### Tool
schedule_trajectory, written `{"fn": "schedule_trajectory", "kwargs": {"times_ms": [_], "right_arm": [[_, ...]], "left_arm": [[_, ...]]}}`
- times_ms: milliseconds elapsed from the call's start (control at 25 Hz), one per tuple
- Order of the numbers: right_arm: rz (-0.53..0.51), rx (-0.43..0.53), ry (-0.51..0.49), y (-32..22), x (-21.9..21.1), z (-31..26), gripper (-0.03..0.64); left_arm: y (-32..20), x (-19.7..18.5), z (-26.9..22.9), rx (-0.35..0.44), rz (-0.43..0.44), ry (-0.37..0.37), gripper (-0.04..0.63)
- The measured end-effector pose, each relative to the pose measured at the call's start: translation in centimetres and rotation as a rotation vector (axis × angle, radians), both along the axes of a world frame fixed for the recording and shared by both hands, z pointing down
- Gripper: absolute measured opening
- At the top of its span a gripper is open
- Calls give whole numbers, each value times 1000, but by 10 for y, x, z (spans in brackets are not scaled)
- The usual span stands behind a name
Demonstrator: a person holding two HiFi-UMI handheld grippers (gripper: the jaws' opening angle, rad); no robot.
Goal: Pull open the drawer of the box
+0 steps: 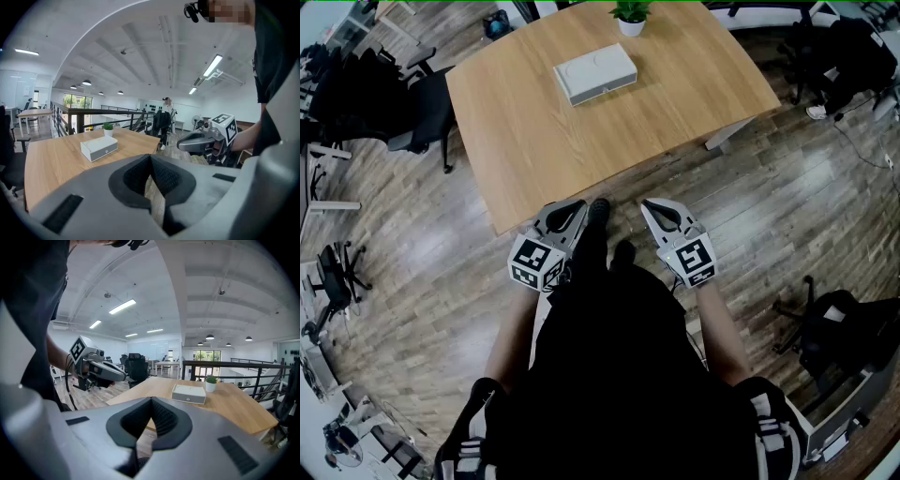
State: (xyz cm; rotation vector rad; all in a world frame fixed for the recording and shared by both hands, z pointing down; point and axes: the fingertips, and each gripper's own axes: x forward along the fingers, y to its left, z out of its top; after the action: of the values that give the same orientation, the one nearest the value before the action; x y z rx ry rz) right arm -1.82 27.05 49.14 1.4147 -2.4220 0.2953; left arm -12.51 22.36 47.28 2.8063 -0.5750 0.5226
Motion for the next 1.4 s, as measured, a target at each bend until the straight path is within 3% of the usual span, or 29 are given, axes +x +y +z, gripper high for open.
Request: {"fn": "schedule_trajectory", "kwargs": {"times_ms": [560, 1400], "right_arm": [[30, 47, -21, 9, 1, -16, 23], [59, -21, 41, -24, 6, 2, 24]], "left_arm": [[12, -7, -4, 7, 0, 5, 21], [-26, -12, -4, -4, -8, 22, 21]]}}
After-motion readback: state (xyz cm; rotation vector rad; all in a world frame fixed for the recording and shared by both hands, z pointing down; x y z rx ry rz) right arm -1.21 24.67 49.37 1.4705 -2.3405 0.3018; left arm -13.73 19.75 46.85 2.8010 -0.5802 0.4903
